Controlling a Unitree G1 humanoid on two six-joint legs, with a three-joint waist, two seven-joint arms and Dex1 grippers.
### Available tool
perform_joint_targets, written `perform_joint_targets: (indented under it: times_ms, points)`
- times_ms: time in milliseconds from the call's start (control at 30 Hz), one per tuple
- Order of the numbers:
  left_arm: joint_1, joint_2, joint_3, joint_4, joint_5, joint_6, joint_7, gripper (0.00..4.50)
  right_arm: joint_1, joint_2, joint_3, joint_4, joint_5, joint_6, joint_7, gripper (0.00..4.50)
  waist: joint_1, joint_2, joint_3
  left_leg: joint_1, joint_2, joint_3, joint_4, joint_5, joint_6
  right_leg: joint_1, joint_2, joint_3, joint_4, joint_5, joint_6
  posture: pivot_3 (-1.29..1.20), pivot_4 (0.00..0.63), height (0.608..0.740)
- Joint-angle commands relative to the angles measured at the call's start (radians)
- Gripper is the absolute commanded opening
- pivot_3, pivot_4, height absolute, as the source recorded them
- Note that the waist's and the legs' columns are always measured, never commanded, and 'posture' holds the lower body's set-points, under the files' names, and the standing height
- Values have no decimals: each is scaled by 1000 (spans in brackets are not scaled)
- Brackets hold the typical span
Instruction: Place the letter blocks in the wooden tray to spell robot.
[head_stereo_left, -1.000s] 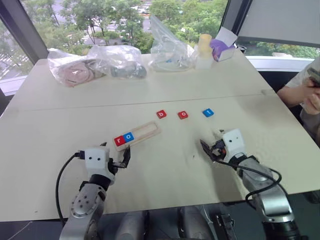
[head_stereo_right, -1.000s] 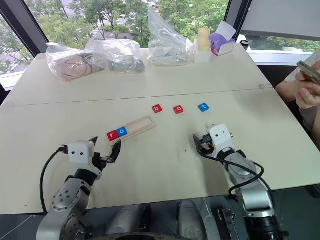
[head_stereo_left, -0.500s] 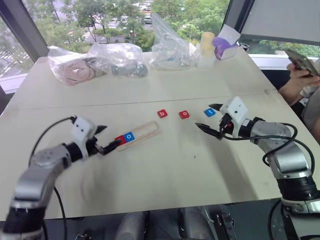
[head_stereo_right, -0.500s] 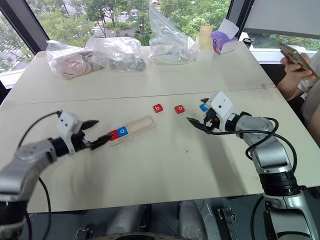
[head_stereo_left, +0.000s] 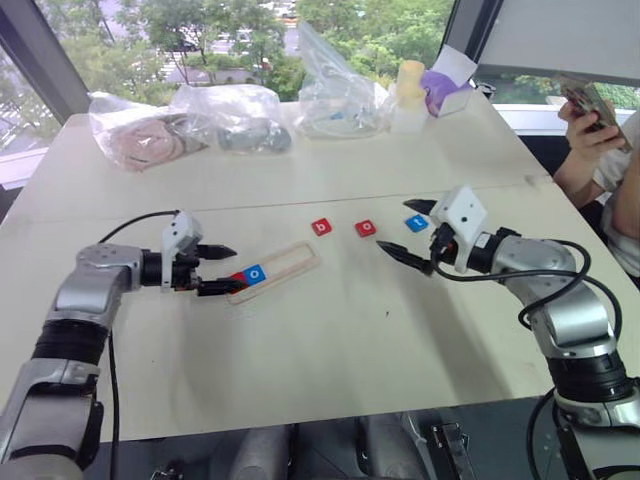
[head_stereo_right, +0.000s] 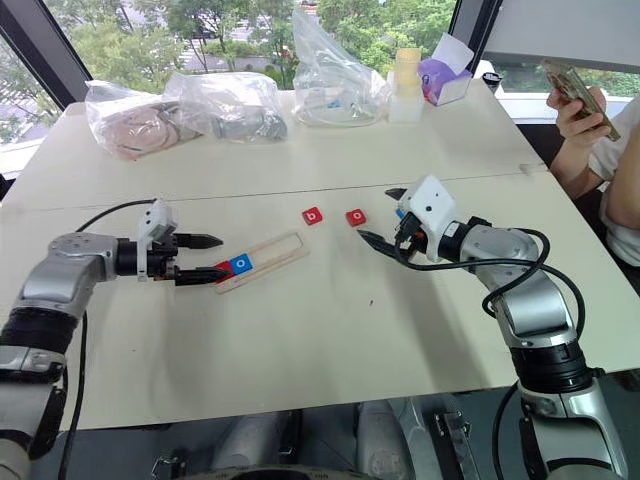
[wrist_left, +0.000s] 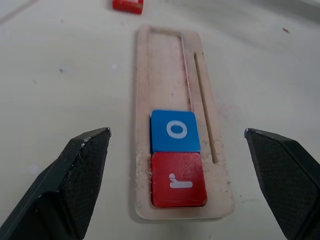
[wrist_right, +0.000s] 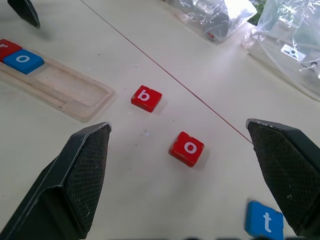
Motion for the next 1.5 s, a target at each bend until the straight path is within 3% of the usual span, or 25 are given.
perform_joint_targets:
  times_ms: [33, 367, 700, 1167, 1300, 1500]
  points:
    - [-15, -12, -13, 29, 31, -53, -24, 4500, 8, -2, -23, -66, 12, 12, -19, 4476, 0, 0, 0, -2, 0, 0, 1, 0, 0, -2, 0, 0, 1, 0, 0, 0, 150, 740]
    - [61, -21, -25, 19, 67, -102, -15, 4500, 29, -3, -26, -107, 21, 45, -38, 4476, 0, 0, 0, -4, 0, 0, 2, 0, 0, -4, 0, 0, 2, 1, 1, 0, 150, 740]
    - [104, -53, -26, 86, 157, -281, 121, 4500, 7, 3, -12, -100, 22, 47, -36, 4476, 2, 2, -1, 2, 0, 0, 2, 0, -1, 0, 0, 1, 6, 1, 1, 0, 150, 740]
    - [162, -70, -33, 111, 197, -354, 223, 4500, 1, 11, -3, -100, 18, 42, -36, 4476, 1, 6, -5, 9, 0, -1, 3, 2, -2, 6, 0, 1, 9, 1, 0, 0, 150, 740]
    - [179, -76, -32, 103, 192, -354, 238, 3203, 1, 9, -1, -101, 20, 44, -33, 4500, 2, 8, -7, 13, 0, -1, 3, 2, -2, 10, 0, 1, 9, 0, 0, 0, 150, 740]
    - [224, -87, -39, 13, 156, -314, 225, 3116, 0, 8, 2, -96, 19, 44, -29, 4500, 1, 8, -7, 22, 1, -1, 1, 2, -2, 19, -1, 1, 7, -4, 0, 0, 150, 740]
